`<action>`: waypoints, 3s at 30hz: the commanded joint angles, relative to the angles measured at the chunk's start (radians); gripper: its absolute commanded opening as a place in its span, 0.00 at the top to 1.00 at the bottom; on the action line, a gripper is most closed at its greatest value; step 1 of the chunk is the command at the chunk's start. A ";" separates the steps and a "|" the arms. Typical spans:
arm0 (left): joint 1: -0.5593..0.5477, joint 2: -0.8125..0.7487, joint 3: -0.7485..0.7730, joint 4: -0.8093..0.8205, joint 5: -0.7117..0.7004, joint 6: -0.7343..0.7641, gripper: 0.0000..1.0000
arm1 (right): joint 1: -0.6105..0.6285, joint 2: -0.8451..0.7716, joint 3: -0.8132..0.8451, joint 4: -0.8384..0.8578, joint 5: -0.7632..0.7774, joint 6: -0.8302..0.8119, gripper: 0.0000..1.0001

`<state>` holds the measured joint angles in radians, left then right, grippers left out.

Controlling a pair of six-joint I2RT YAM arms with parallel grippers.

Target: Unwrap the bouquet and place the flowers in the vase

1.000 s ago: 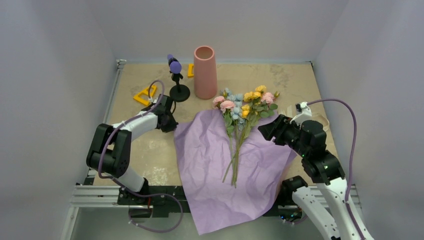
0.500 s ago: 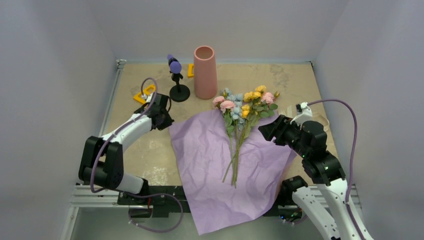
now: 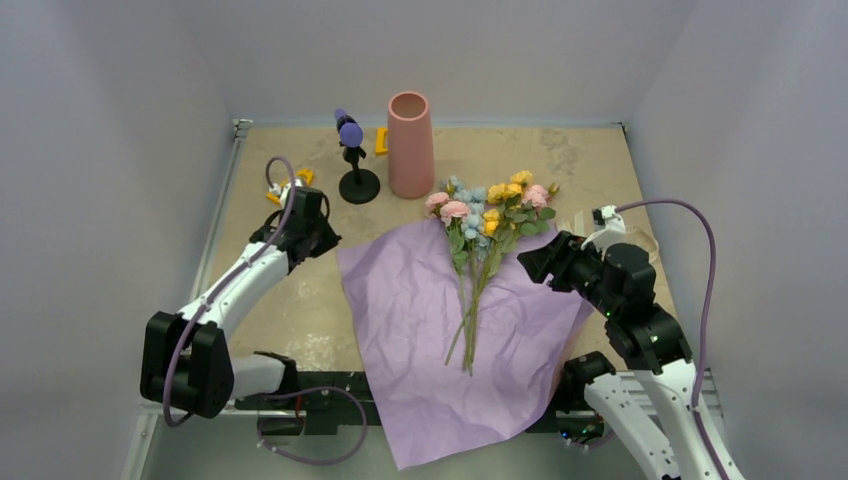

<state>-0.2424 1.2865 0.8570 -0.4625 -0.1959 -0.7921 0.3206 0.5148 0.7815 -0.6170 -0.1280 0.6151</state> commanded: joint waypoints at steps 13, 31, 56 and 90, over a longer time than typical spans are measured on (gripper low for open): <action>-0.516 0.110 -0.144 0.396 0.307 -0.076 0.92 | 0.000 -0.075 -0.084 -0.072 0.040 -0.045 0.40; -0.787 0.235 0.134 0.574 0.480 -0.050 0.84 | 0.000 -0.401 0.111 -0.087 -0.194 0.017 0.36; -1.041 0.764 0.586 0.716 0.699 -0.189 0.82 | 0.000 -0.431 0.077 -0.076 -0.156 0.051 0.36; -0.587 -0.226 -0.247 0.418 0.159 -0.084 0.34 | 0.001 -0.019 -0.046 -0.077 -0.016 -0.073 0.36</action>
<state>-0.8486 1.1530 0.6964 -0.0277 0.0589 -0.8371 0.3161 0.4088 0.7338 -0.6804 -0.2146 0.6132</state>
